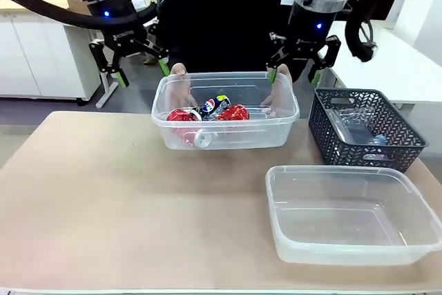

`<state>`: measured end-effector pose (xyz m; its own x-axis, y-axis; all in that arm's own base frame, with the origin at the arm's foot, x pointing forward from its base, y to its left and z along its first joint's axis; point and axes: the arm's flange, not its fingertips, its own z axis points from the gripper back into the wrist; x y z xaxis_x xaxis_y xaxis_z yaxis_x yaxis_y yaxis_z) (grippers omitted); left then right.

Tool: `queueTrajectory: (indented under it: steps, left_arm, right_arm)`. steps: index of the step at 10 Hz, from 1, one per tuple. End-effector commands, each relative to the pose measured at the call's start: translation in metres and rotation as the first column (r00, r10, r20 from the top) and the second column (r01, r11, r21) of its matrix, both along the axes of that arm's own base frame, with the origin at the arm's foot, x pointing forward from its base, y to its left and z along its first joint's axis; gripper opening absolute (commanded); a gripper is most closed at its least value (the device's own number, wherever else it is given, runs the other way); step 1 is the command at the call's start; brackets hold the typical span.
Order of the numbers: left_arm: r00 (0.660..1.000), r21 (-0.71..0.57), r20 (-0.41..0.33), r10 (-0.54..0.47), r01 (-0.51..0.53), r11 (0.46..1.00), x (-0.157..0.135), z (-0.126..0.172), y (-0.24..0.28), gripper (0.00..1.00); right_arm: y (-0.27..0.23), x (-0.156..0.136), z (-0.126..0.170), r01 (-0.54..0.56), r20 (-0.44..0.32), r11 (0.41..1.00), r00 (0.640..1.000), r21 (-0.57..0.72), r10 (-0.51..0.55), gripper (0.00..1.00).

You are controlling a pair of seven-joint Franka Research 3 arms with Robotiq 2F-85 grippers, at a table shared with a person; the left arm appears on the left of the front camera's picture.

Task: Sort the waste into each basket.
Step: Pick up the Organizing box on the right side of the table and lift it.

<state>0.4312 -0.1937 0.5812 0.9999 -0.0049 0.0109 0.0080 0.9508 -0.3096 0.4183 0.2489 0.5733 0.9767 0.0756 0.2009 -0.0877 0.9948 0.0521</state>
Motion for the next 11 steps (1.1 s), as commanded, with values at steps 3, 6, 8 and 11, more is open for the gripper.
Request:
queueTrajectory:
  steps: [3,6,8,11]
  left_arm:
    - [0.997,-0.107,-0.035,-0.069,0.065,0.992,-0.126,-0.031,0.009,1.0]
    - [0.998,-0.119,-0.063,-0.011,0.004,0.993,-0.127,-0.081,-0.113,1.0]
    - [0.995,-0.09,-0.052,-0.085,0.08,0.993,-0.155,-0.069,-0.061,1.0]
    - [0.995,-0.09,-0.052,-0.085,0.08,0.993,-0.155,-0.069,-0.061,1.0]
  right_arm:
    - [-0.119,-0.164,-0.025,0.029,-0.028,0.993,0.999,-0.114,-0.032,1.0]
    - [-0.187,-0.163,-0.065,-0.03,-0.019,0.998,0.999,-0.047,0.029,1.0]
    - [-0.166,-0.184,-0.049,0.011,-0.048,0.995,0.999,-0.096,-0.016,1.0]
    - [-0.166,-0.184,-0.049,0.011,-0.048,0.995,0.999,-0.096,-0.016,1.0]
